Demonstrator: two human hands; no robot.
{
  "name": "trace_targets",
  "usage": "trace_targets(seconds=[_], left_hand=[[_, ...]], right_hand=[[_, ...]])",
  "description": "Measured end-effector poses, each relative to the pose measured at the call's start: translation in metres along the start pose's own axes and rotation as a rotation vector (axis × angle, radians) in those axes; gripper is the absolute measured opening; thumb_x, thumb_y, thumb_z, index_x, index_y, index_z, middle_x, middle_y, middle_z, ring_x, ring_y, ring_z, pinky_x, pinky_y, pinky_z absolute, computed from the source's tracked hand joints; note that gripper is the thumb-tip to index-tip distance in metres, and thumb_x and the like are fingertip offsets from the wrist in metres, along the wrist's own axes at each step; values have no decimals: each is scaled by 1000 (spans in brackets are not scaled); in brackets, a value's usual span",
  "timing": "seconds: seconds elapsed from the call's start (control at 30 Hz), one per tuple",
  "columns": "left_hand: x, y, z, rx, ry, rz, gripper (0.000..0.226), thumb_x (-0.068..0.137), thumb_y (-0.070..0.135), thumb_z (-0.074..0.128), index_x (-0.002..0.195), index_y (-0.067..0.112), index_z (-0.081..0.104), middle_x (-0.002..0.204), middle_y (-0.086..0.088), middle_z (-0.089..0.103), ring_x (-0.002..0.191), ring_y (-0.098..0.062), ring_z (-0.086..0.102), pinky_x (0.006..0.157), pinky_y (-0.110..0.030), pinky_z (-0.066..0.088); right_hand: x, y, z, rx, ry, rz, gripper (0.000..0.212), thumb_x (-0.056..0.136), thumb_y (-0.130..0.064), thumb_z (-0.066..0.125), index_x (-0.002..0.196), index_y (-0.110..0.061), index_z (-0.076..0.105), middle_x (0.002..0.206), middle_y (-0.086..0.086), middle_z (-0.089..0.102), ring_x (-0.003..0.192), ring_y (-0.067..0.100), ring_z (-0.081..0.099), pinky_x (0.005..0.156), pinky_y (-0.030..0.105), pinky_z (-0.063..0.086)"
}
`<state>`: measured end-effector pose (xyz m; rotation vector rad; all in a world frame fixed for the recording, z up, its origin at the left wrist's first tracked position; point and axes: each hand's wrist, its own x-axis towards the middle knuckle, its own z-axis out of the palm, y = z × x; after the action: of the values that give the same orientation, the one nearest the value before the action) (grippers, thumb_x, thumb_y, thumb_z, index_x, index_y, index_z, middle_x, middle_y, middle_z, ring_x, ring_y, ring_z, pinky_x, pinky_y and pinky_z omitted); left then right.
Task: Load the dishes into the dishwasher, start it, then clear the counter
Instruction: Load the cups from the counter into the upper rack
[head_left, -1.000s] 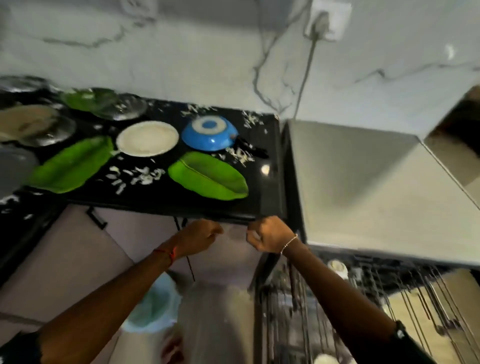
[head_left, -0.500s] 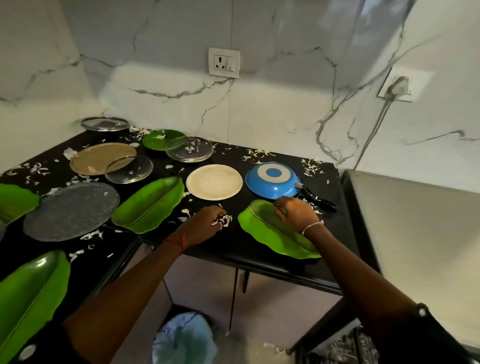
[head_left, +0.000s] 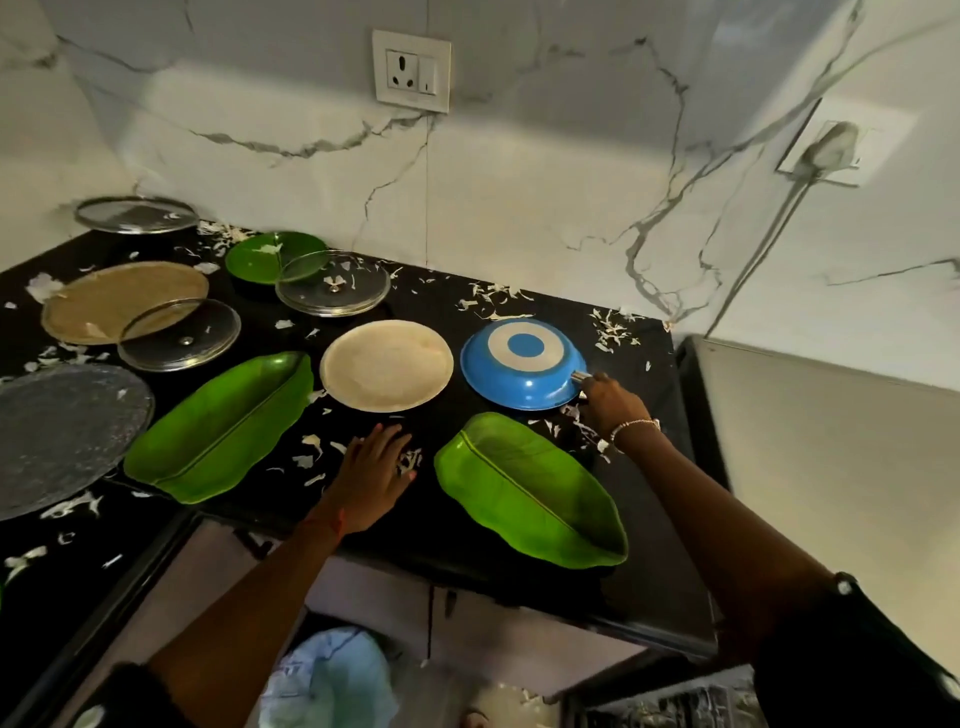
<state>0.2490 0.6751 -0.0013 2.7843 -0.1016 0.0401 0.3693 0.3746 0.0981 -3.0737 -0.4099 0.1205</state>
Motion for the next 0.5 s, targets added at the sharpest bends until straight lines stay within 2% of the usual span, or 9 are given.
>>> trace_targets(seconds=[0.1, 0.23, 0.37, 0.5], left_hand=[[-3, -9, 8, 43, 170, 88, 64, 84, 52, 30, 131, 14, 50, 141, -6, 45, 136, -23, 30, 108, -46, 26], [0, -10, 8, 17, 196, 71, 62, 82, 53, 35, 130, 17, 51, 140, -2, 45, 132, -11, 23, 108, -42, 24], [-1, -8, 7, -20, 188, 65, 63, 83, 54, 35, 132, 17, 49, 143, -1, 41, 136, -18, 28, 110, -36, 16], [-1, -8, 9, 1, 203, 68, 66, 84, 62, 34, 131, 17, 49, 142, -1, 43, 135, -18, 29, 110, -38, 19]], right_hand=[[20, 12, 5, 38, -29, 44, 35, 92, -11, 47, 125, 0, 45, 126, 19, 48, 115, 34, 51, 90, 41, 44], [43, 21, 8, 68, -71, 59, 30, 91, -11, 50, 119, 1, 51, 121, 19, 55, 110, 34, 55, 90, 39, 44], [58, 24, 9, 47, -88, 78, 32, 90, -12, 53, 122, -4, 51, 124, 17, 54, 113, 33, 55, 93, 39, 44], [64, 23, 9, 60, -62, 58, 33, 90, -8, 52, 122, -3, 51, 123, 19, 52, 113, 35, 53, 94, 40, 44]])
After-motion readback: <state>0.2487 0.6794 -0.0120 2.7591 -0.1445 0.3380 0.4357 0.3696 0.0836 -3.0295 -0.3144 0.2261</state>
